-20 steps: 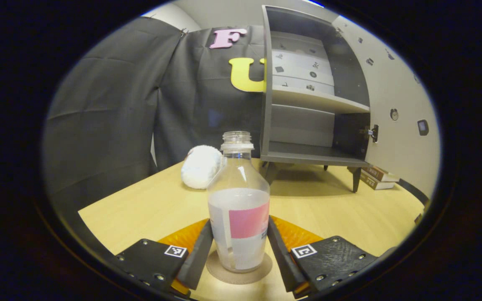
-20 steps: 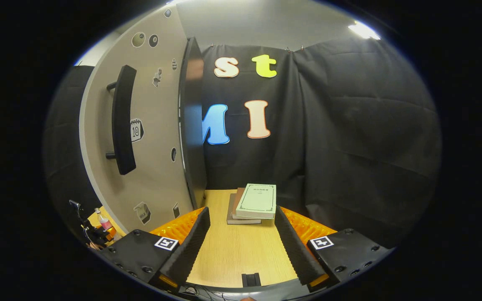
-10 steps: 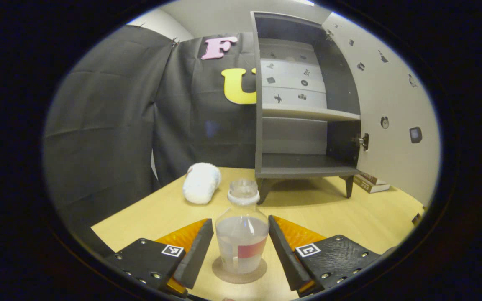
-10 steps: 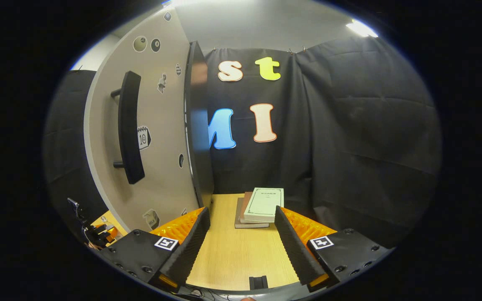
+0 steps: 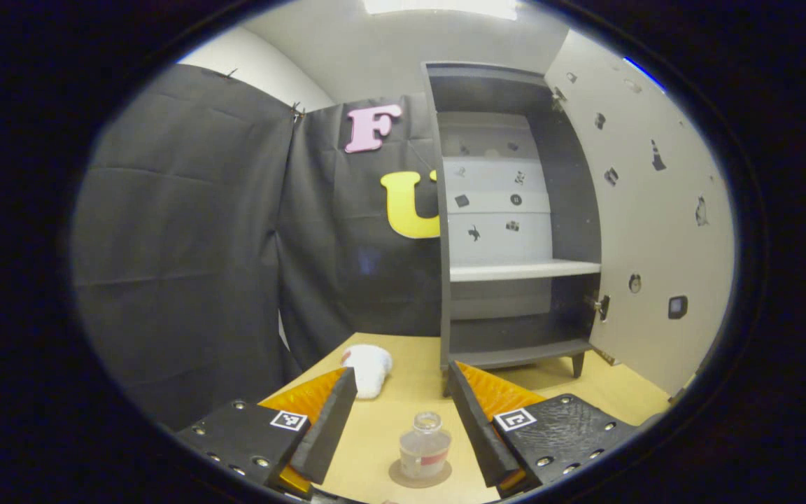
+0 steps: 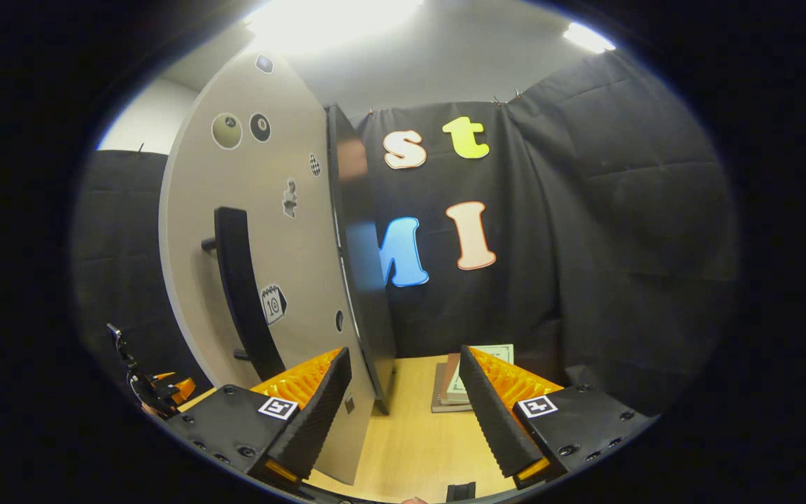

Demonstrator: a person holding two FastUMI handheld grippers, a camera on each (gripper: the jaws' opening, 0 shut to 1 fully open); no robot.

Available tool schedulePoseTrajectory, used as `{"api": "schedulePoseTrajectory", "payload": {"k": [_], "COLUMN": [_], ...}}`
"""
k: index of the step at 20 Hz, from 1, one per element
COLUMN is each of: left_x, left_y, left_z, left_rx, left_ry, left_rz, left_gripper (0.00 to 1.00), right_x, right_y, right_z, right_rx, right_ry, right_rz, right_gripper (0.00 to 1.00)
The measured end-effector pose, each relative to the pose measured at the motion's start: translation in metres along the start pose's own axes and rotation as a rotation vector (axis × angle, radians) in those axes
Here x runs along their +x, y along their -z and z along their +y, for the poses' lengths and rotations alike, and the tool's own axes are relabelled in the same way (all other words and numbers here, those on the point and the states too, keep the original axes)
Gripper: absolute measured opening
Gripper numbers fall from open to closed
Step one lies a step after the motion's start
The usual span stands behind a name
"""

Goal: Open the cabinet door with the right hand, grasp the bottle in the cabinet with the left hand and place it on the coaster, then close the cabinet door with the right hand.

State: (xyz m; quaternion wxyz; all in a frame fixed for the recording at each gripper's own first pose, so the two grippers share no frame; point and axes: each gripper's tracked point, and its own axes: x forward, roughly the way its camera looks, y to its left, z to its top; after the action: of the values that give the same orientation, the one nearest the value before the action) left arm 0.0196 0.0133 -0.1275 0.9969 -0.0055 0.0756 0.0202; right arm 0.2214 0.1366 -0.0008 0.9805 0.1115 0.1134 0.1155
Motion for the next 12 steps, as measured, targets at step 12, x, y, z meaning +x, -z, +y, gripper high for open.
{"api": "schedulePoseTrajectory", "payload": {"k": [12], "left_x": [0.004], "left_y": [-0.062], "left_z": [0.051], "left_rx": [-0.058], "left_ry": [-0.037], "left_rz": [-0.08], "left_gripper": [0.8], "right_x": [0.028], "right_y": [-0.024], "right_z": [0.055], "right_rx": [-0.102], "right_ry": [-0.087], "right_rz": [-0.039], "right_gripper": [0.89]}}
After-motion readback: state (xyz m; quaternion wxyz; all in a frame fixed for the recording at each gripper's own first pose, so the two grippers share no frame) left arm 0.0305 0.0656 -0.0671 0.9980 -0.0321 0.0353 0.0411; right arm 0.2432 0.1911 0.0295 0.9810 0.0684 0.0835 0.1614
